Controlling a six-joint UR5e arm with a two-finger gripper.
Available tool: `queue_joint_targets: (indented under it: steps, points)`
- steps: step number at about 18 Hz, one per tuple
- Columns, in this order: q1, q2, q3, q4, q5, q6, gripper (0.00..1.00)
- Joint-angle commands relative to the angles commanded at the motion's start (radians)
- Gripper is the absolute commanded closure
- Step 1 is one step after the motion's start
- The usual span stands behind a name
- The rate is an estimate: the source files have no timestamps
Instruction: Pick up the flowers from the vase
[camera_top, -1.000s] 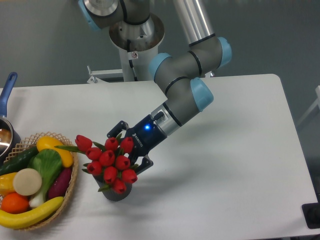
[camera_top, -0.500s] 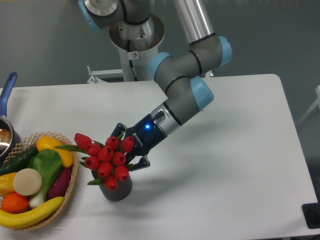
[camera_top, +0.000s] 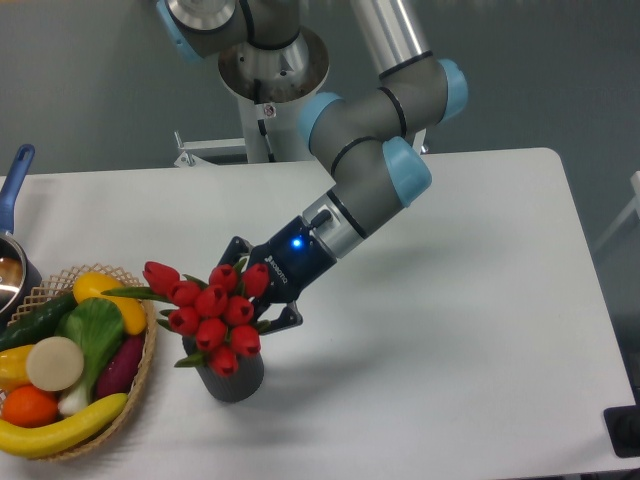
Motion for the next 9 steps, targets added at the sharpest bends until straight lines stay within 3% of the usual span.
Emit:
queue_joint_targets:
  steps: [9]
  points:
    - [-0.002,0.063,0.048,0.000,0.000,-0.127,0.56]
